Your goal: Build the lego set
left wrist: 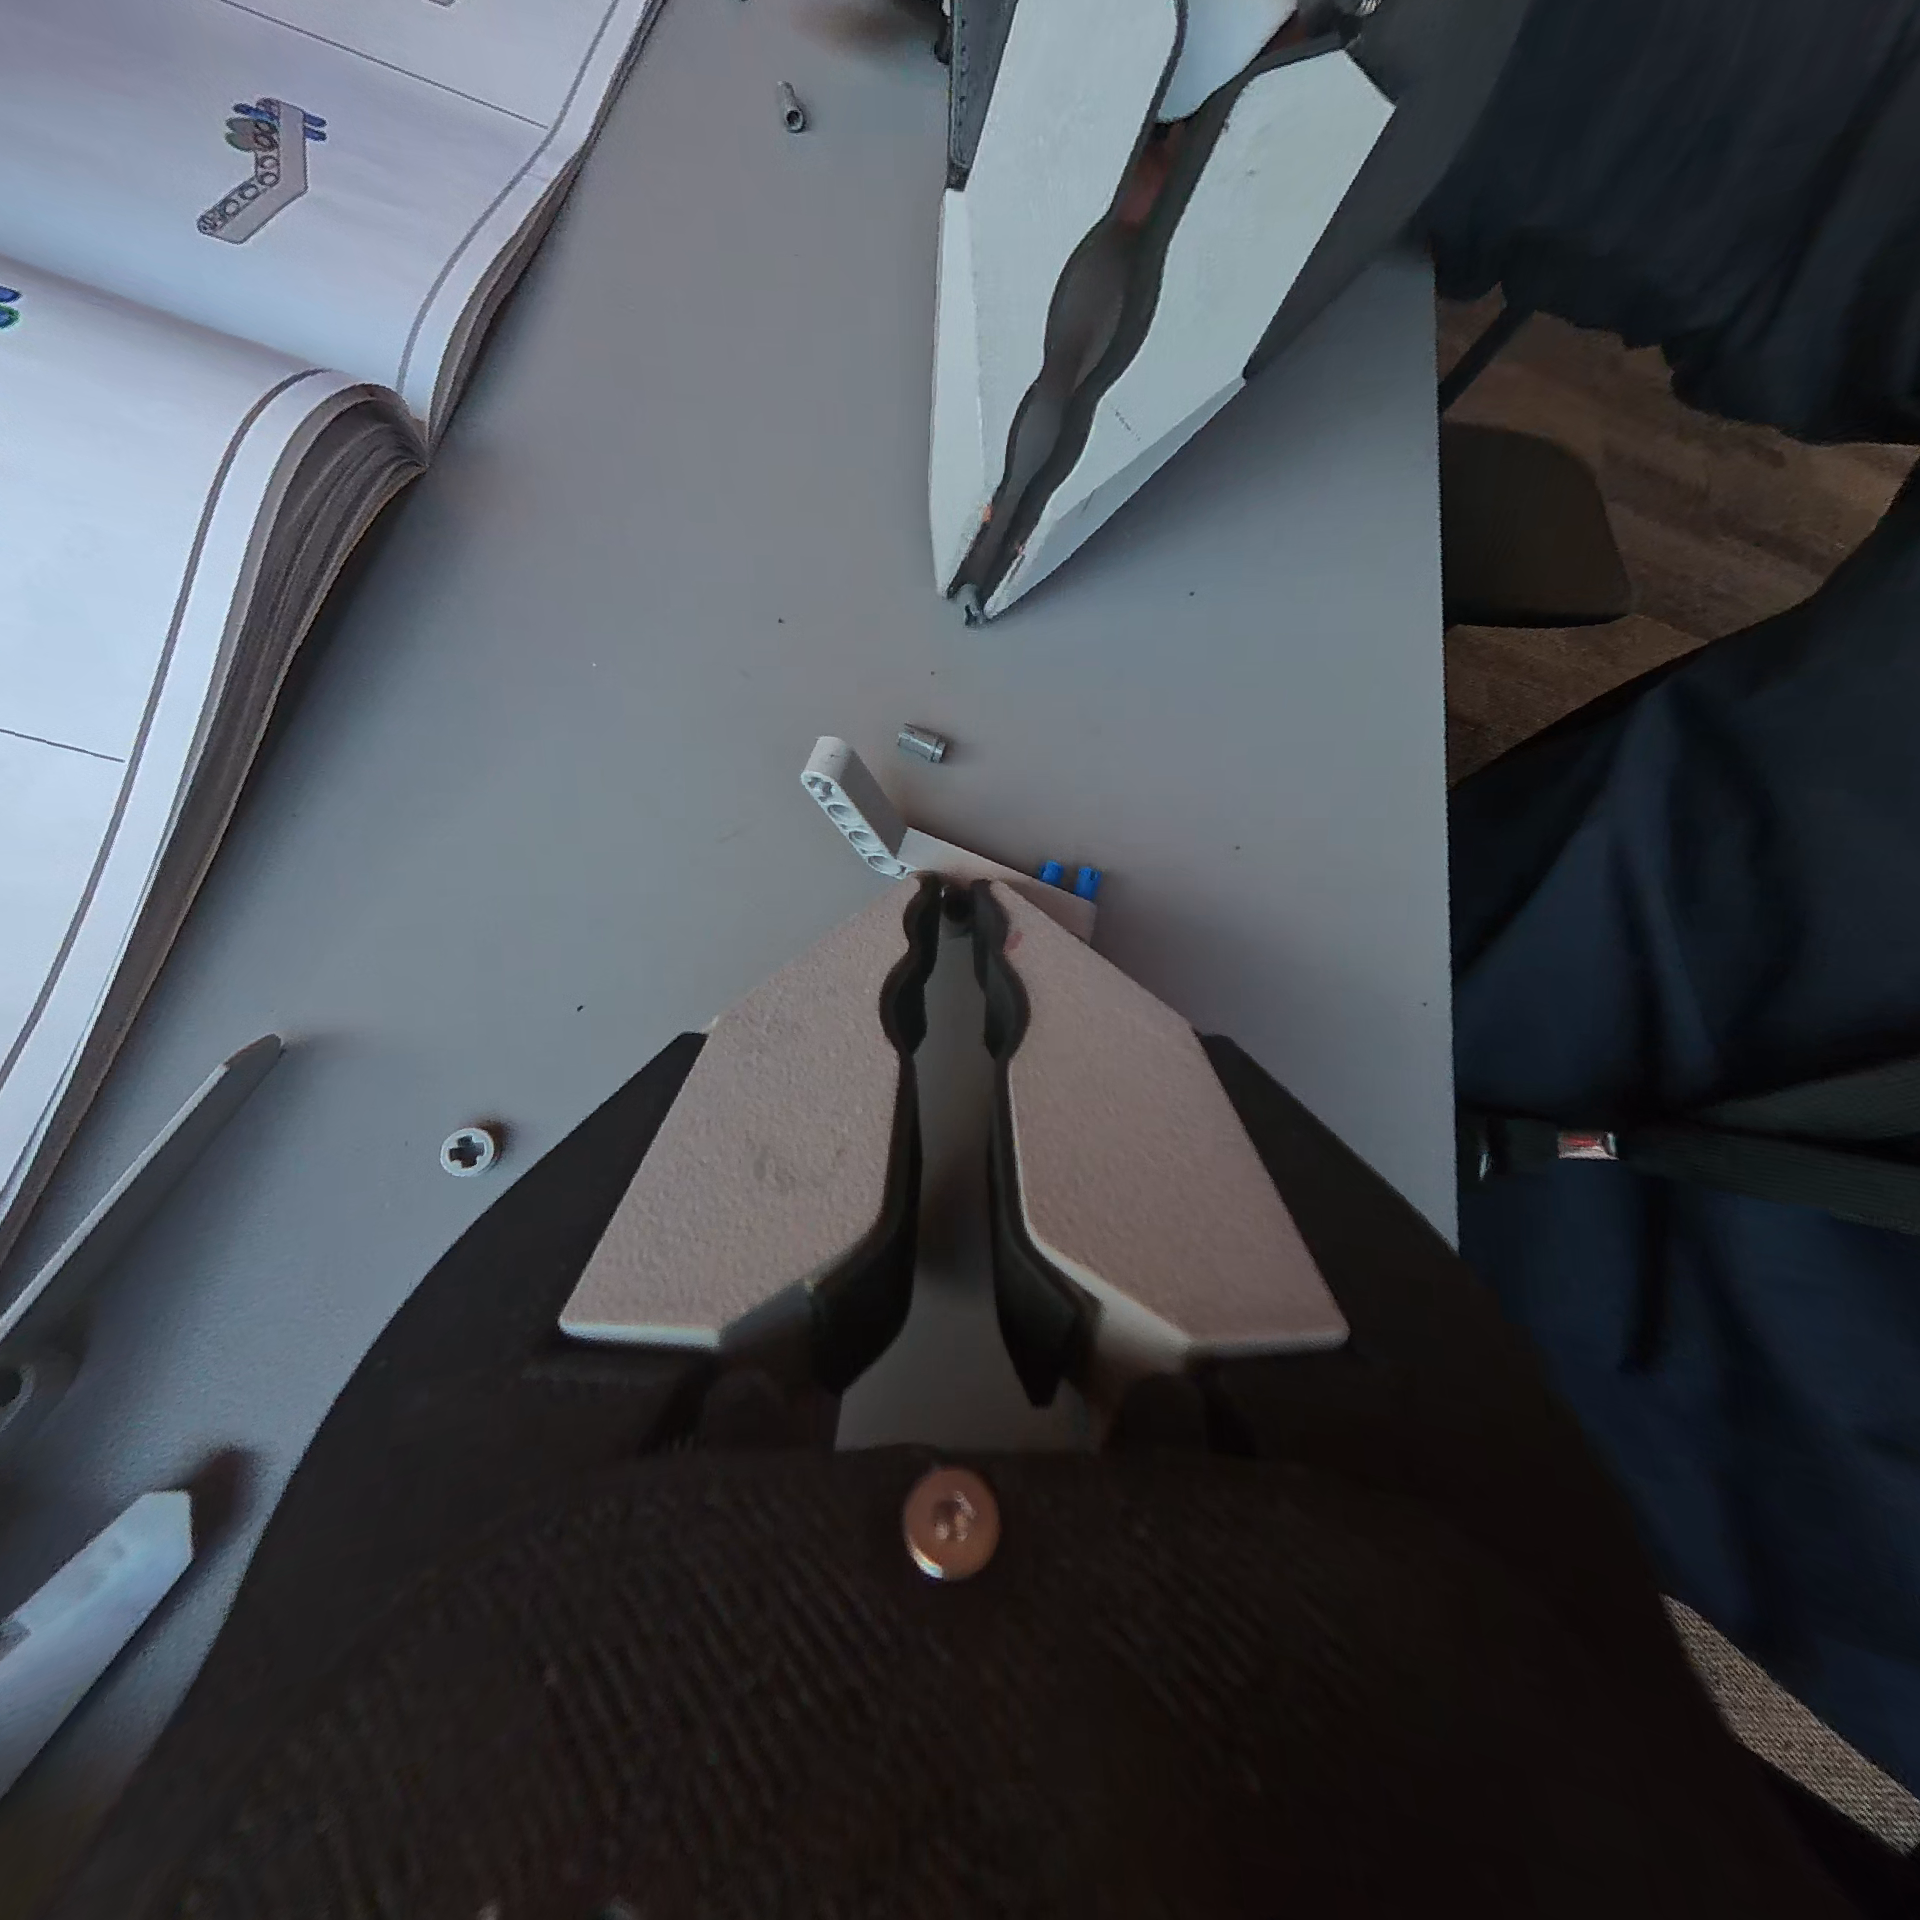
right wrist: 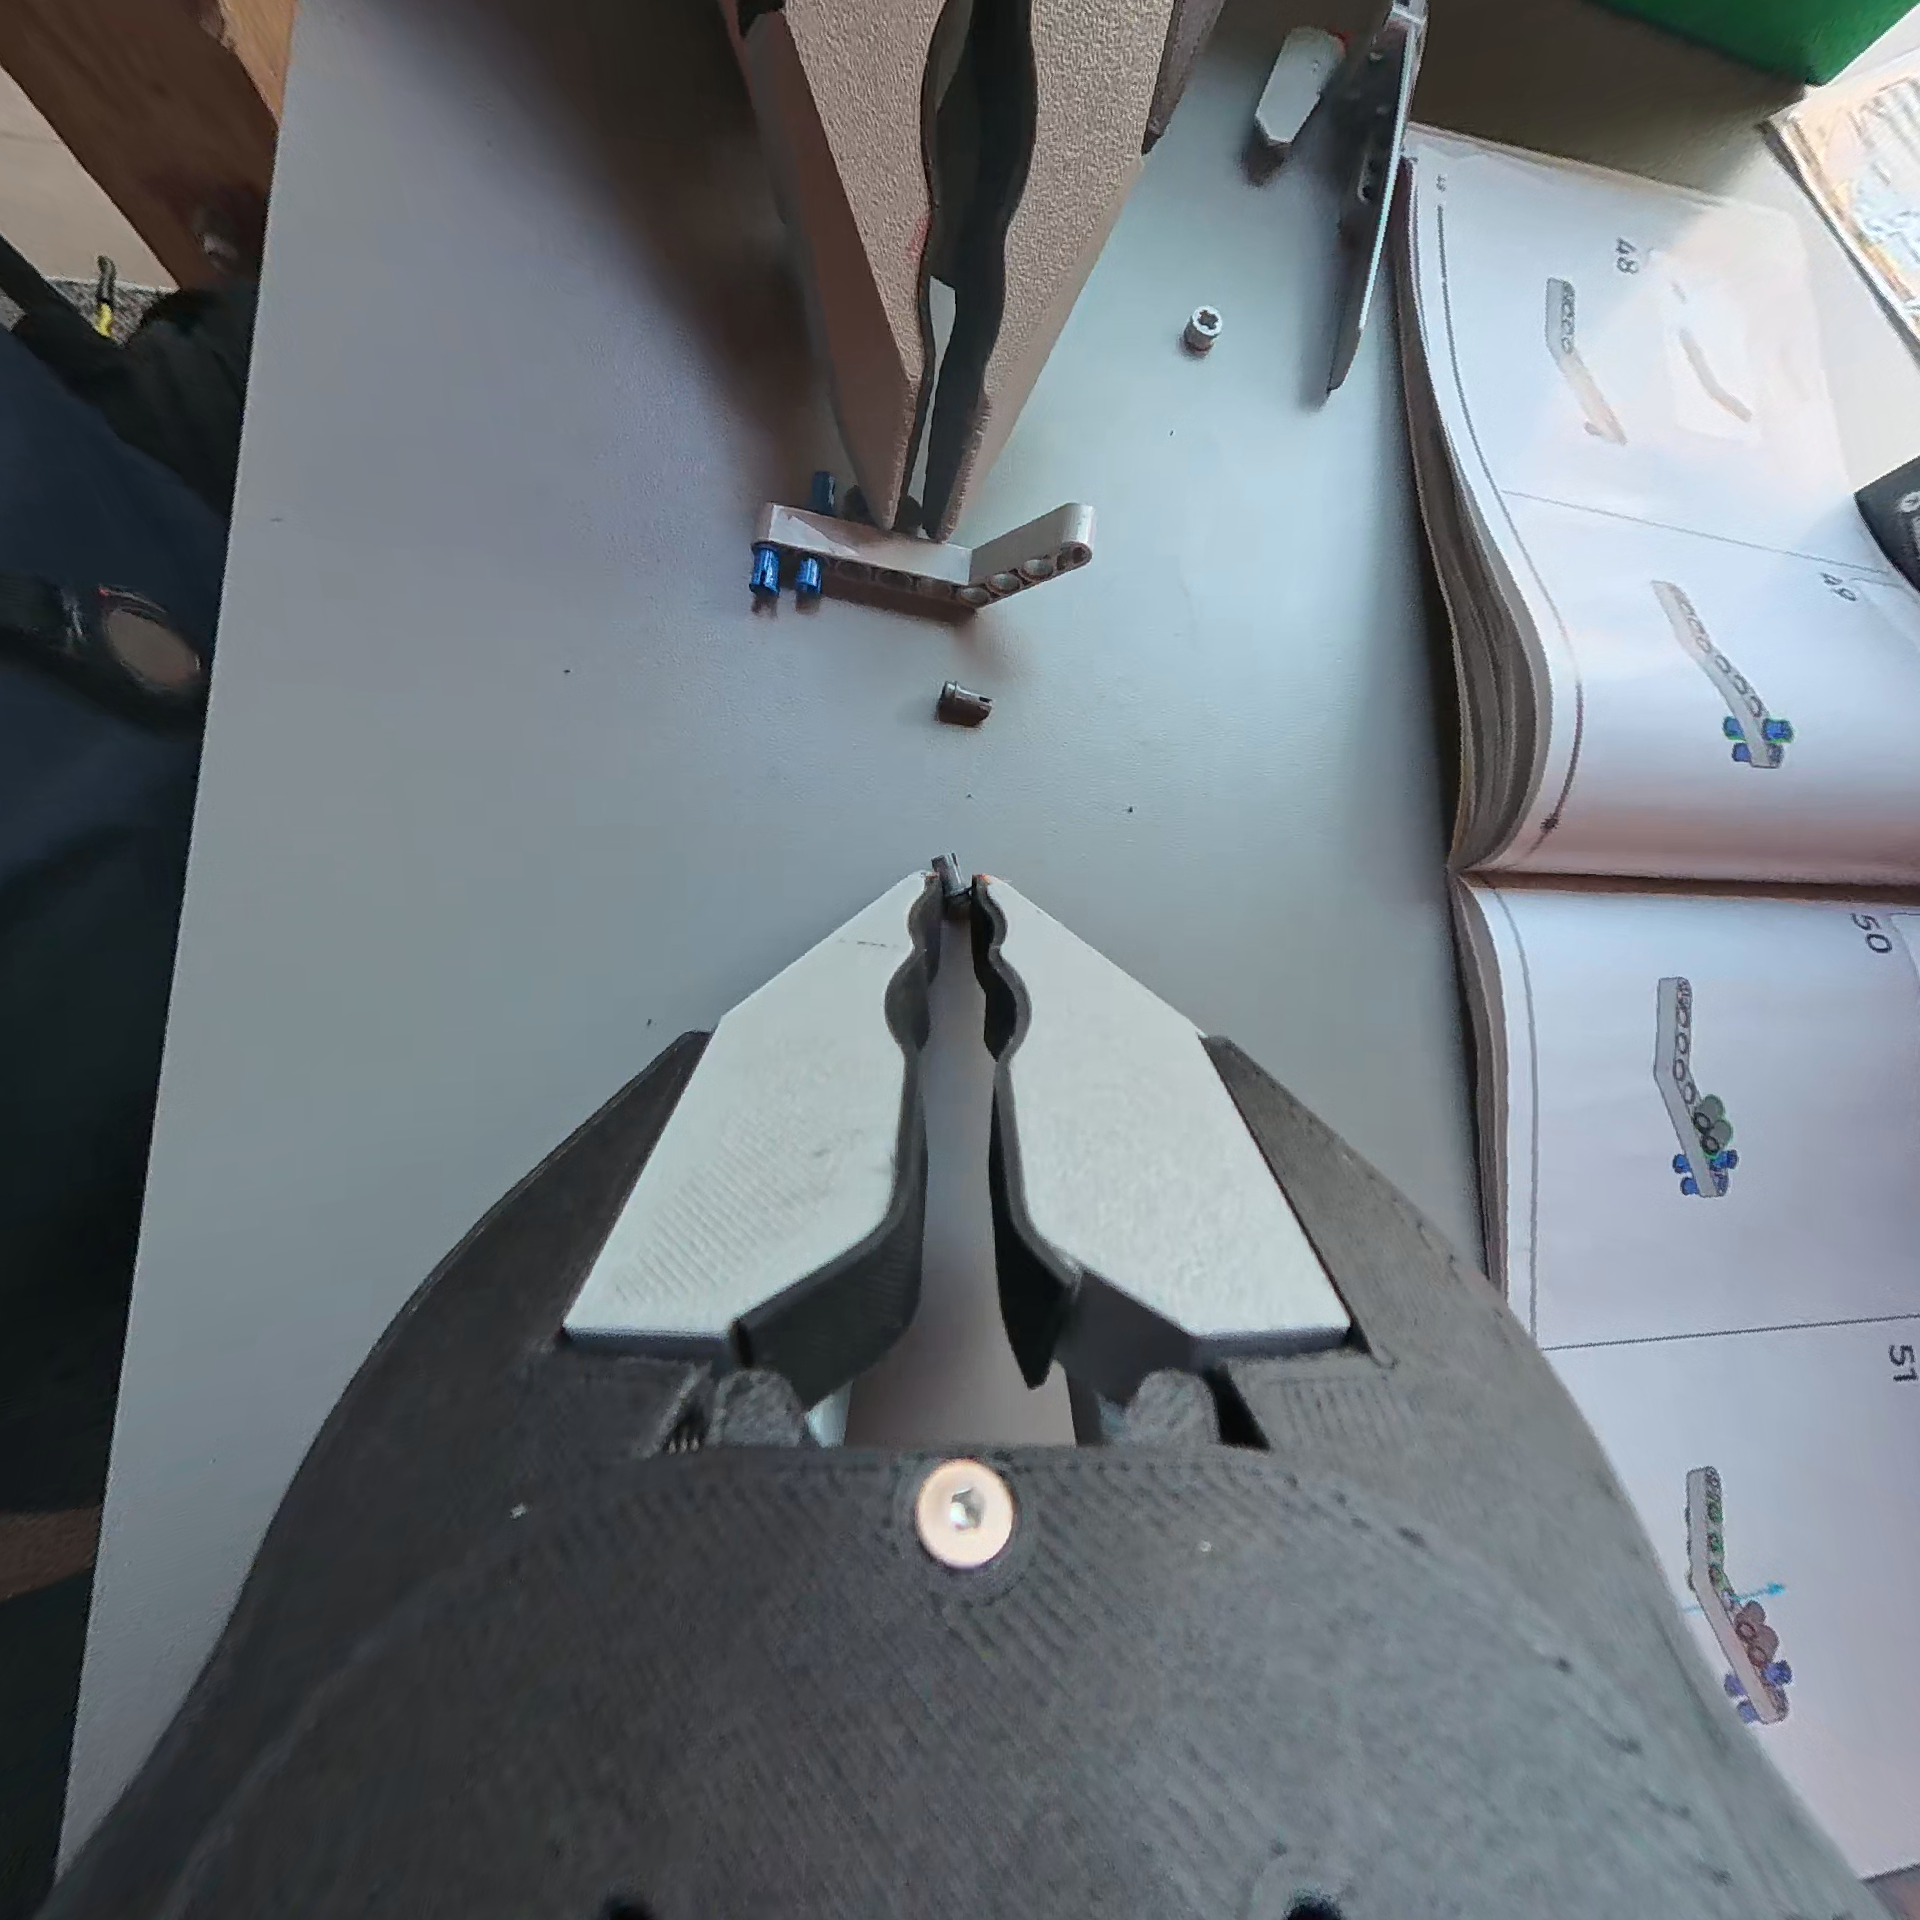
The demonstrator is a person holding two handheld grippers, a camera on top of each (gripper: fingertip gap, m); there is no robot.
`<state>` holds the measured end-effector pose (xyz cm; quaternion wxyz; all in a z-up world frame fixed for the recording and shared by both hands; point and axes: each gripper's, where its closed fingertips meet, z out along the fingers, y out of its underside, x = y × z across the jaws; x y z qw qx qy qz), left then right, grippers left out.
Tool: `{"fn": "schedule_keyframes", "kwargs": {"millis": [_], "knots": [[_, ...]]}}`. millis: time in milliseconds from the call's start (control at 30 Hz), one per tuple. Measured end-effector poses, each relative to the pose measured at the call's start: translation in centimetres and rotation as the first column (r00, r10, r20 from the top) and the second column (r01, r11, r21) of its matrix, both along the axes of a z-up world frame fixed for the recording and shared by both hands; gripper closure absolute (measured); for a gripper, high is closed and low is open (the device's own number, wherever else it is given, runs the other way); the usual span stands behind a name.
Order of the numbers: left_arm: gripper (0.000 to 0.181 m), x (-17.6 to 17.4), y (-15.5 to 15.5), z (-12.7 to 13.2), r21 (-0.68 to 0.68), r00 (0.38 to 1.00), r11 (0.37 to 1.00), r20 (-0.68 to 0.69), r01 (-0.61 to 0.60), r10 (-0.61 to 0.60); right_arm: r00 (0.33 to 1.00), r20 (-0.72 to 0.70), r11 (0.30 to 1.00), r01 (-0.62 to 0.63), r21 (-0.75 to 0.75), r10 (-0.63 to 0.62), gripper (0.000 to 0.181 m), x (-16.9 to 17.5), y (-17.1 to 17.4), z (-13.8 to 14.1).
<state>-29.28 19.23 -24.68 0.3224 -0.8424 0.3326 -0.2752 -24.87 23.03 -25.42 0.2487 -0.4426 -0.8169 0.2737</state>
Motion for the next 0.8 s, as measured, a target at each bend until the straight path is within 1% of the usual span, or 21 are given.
{"fn": "schedule_keyframes", "kwargs": {"millis": [100, 200, 333, 500, 567, 733, 800], "knots": [[0.179, 0.1, 0.0, 0.0, -0.002, 1.000, 1.000, 0.001, 0.002, -0.002, 1.000, -0.008, 0.999, 0.028, -0.025, -0.029, 0.179, -0.3, -0.3, 0.0], [0.179, 0.3, -0.2, 0.0, -0.002, 1.000, 1.000, 0.001, 0.012, -0.012, 0.997, 0.021, 0.995, 0.077, -0.067, -0.076, 0.179, -0.9, -1.1, 0.0], [0.179, 0.3, -0.2, 0.0, 0.003, 1.000, 1.000, -0.002, 0.012, -0.012, 0.988, 0.126, 0.986, 0.106, -0.126, -0.090, 0.180, -1.6, -2.8, 0.0], [0.179, 0.4, -0.3, 0.0, -0.005, 1.000, 1.000, 0.004, 0.018, -0.018, 0.971, 0.219, 0.978, 0.130, -0.164, -0.092, 0.180, -2.5, -3.4, 0.1], [0.179, 0.4, -0.3, 0.0, -0.007, 1.000, 1.000, 0.005, 0.018, -0.018, 0.975, 0.211, 0.982, 0.105, -0.154, -0.071, 0.180, -2.6, -3.4, 0.0], [0.179, 0.4, -0.3, 0.0, -0.013, 1.000, 1.000, 0.010, 0.018, -0.018, 0.984, 0.167, 0.990, 0.083, -0.112, -0.064, 0.179, -2.7, -3.2, 0.0], [0.179, 0.4, -0.3, 0.0, -0.010, 1.000, 1.000, 0.008, 0.018, -0.018, 0.987, 0.153, 0.993, 0.065, -0.101, -0.049, 0.173, -2.5, -3.3, 0.0]]}}
